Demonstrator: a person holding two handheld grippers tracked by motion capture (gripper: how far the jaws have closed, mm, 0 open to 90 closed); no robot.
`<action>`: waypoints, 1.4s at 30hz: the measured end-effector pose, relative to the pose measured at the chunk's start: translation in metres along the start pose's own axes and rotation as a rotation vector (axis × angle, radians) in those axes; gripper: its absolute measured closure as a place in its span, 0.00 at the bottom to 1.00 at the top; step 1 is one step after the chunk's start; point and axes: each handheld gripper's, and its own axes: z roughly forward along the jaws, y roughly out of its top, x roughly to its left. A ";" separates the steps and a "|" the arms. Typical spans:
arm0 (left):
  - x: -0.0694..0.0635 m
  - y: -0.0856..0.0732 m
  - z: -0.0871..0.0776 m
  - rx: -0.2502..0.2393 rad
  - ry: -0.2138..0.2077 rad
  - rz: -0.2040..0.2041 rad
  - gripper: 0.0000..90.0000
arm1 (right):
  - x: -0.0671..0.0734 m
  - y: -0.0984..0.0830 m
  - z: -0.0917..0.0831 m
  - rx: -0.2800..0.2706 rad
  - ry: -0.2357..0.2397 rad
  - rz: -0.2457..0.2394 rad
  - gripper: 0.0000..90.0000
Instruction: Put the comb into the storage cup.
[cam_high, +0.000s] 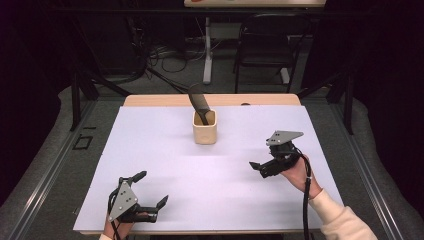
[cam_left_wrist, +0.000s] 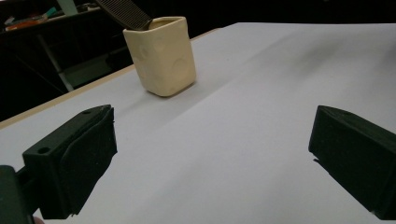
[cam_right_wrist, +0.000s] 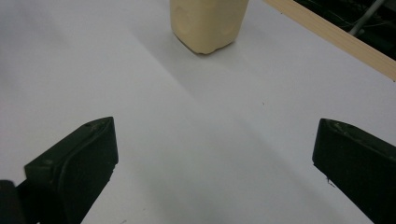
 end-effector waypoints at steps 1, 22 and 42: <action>0.000 0.000 0.000 0.000 0.000 0.000 0.01 | 0.001 -0.002 -0.001 0.003 0.002 0.003 0.00; 0.000 0.000 0.000 0.002 0.001 -0.002 0.01 | 0.006 -0.054 -0.025 -0.023 -0.041 0.045 0.00; 0.001 -0.001 0.000 0.006 0.004 -0.010 0.01 | 0.019 -0.090 -0.042 -0.038 -0.077 0.039 0.00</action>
